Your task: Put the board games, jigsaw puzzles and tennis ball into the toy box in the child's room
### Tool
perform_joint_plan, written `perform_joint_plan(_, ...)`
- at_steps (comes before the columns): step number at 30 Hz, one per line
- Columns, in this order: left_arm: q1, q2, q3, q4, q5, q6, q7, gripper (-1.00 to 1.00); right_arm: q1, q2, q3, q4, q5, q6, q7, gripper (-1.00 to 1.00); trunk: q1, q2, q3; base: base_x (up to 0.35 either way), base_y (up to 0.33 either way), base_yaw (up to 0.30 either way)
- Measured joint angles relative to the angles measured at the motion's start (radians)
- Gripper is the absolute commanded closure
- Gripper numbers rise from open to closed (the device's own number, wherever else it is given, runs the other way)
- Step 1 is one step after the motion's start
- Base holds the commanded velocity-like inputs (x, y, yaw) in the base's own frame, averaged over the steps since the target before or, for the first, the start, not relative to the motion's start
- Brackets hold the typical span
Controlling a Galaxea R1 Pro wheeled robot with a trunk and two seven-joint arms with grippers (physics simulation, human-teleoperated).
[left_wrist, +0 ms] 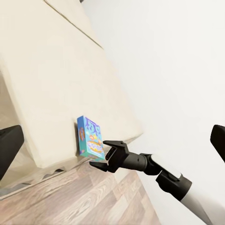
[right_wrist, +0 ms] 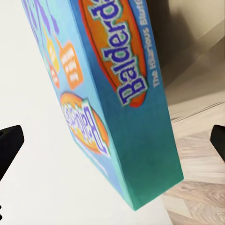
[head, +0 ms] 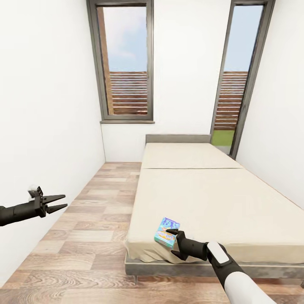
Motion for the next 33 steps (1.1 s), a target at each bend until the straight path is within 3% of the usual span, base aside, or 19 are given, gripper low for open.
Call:
perform_joint_plan(26, 0.0, 0.0, 0.001, 0.0, 0.003, -0.001, -0.006, -1.0, 0.0, 0.0, 0.001, 0.0, 0.001, -0.002, 0.002, -1.0, 0.0, 0.0, 0.0, 0.0, 0.003, 0.0)
perform_joint_plan(33, 0.0, 0.0, 0.0, -0.001, 0.004, -0.001, -0.007, -1.0, 0.0, 0.0, 0.0, 0.0, 0.0, -0.001, 0.006, -1.0, -0.027, 0.049, 0.022, 0.0, 0.0, 0.0)
